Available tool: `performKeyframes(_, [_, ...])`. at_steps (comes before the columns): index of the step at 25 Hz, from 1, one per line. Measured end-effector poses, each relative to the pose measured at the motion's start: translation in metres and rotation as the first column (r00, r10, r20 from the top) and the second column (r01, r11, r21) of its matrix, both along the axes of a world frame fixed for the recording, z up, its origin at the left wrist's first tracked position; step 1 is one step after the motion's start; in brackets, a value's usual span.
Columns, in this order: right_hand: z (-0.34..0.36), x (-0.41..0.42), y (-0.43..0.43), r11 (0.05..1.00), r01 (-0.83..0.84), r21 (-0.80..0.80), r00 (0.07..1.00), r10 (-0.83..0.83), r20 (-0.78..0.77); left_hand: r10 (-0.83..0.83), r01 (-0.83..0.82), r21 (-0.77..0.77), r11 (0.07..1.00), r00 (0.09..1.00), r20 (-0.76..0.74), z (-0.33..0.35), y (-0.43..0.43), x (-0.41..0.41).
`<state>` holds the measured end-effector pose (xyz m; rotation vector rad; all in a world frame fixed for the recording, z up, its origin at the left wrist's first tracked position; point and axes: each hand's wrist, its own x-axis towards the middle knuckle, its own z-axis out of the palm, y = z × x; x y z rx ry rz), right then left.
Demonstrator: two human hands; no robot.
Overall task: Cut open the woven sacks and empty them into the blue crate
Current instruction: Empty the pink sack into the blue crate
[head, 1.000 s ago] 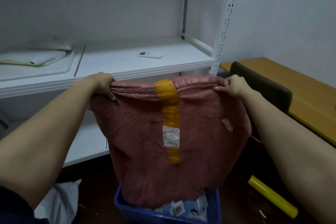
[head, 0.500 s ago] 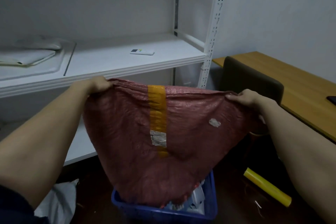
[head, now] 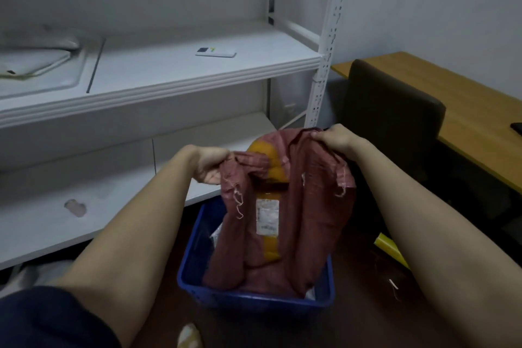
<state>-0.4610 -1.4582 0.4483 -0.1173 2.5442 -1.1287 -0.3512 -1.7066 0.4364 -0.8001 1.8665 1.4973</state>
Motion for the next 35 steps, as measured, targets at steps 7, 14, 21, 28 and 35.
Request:
performKeyframes(7, [0.010, 0.032, -0.051, 0.943, -0.253, -0.215, 0.955, 0.279, 0.101, 0.148, -0.027, 0.472, 0.881, 0.964, -0.222, 0.014, 0.045, -0.023])
performKeyframes(14, [0.033, 0.025, -0.066, 0.782, -0.519, 0.346, 0.791, 0.592, -0.152, -0.227, 0.260, 0.176, 0.949, 0.955, -0.190, 0.044, 0.021, -0.025])
performKeyframes(21, [0.073, 0.021, -0.047, 0.755, -0.547, 0.361, 0.722, 0.644, -0.253, -0.535, 0.114, -0.642, 0.759, 0.670, -0.514, 0.058, -0.007, -0.025])
performKeyframes(28, [0.107, 0.025, -0.032, 0.757, -0.572, 0.315, 0.667, 0.653, -0.358, -0.863, 0.083, -0.902, 0.423, 0.340, -0.373, 0.029, 0.027, -0.036])
performKeyframes(35, [0.116, 0.011, -0.007, 0.850, -0.478, 0.223, 0.735, 0.526, -0.429, -0.907, 0.245, -0.901, 0.359, 0.321, -0.274, 0.064, 0.061, -0.041])
